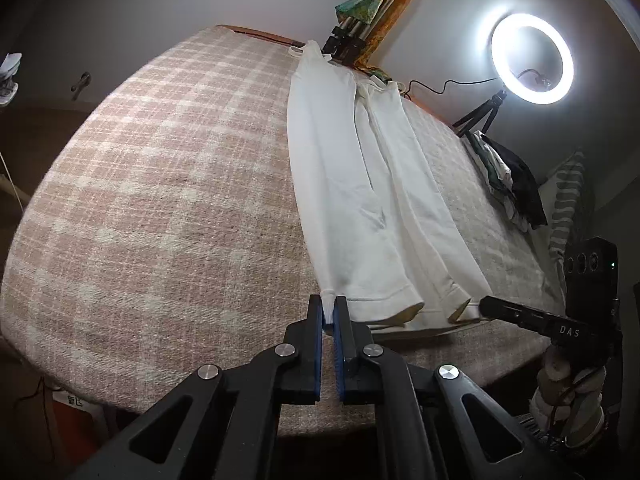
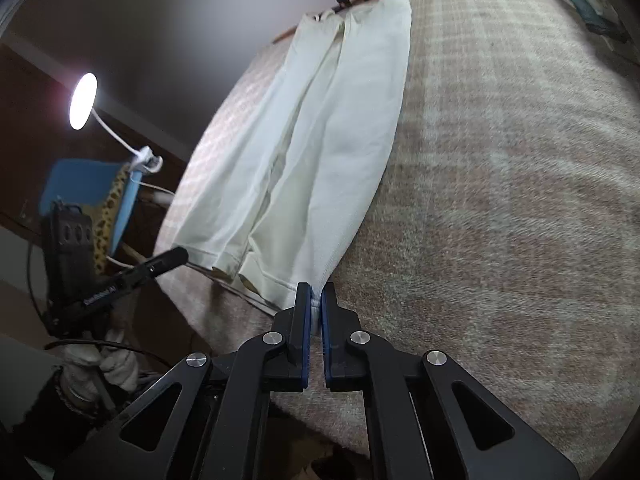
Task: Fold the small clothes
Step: 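Grasp the hem with both grippers and lift it toward the straps, then lay the hem over the middle and open both grippers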
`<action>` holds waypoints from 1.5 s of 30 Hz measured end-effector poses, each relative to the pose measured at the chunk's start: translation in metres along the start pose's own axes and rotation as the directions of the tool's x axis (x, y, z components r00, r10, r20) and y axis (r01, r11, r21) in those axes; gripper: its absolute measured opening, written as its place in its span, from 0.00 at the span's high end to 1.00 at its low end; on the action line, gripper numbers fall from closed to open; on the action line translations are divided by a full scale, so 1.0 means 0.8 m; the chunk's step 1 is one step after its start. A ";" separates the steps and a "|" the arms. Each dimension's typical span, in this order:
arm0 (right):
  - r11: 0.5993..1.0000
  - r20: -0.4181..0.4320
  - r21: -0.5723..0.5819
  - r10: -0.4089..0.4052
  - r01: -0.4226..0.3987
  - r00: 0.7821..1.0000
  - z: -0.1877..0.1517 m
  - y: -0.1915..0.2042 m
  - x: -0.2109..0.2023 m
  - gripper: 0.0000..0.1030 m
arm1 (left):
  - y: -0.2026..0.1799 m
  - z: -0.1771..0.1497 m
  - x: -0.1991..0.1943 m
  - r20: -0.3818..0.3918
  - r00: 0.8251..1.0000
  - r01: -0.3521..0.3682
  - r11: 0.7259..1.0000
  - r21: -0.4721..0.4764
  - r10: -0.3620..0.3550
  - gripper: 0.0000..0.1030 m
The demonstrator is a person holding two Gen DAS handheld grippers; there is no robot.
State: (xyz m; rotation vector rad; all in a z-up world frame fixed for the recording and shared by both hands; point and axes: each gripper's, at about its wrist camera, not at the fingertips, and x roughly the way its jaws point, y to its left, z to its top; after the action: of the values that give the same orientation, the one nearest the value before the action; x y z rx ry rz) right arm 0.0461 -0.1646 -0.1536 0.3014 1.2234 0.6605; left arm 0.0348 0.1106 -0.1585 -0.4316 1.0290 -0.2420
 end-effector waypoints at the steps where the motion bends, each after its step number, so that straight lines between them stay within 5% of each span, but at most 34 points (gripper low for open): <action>1: 1.000 0.004 -0.007 0.000 0.000 1.000 -0.001 -0.001 -0.001 0.97 | 0.002 0.000 0.006 -0.015 1.000 -0.008 1.000 0.002 0.008 0.99; 6: 1.000 -0.044 0.015 -0.023 0.024 0.999 -0.010 -0.013 0.023 0.97 | 0.005 -0.003 0.018 -0.043 0.999 -0.012 1.000 -0.008 0.012 0.99; 20: 0.987 0.025 0.103 0.123 -0.125 0.992 0.022 -0.021 -0.012 0.97 | -0.016 0.049 -0.007 0.000 0.998 0.069 0.997 -0.021 -0.069 0.99; 31: 0.987 0.113 0.109 0.105 -0.118 0.988 0.109 -0.030 -0.023 0.97 | -0.018 0.141 0.017 0.063 0.997 0.051 0.999 0.007 -0.051 0.99; 45: 0.985 0.082 0.170 0.025 -0.038 0.996 0.198 -0.081 0.047 0.97 | -0.007 0.209 0.112 0.069 0.997 -0.022 1.000 0.017 0.021 0.98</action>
State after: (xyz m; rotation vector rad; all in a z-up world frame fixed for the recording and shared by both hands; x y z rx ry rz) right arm 0.2206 -0.1712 -0.1652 0.4873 1.2036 0.5660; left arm 0.2247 0.1097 -0.1512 -0.4102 0.9628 -0.2153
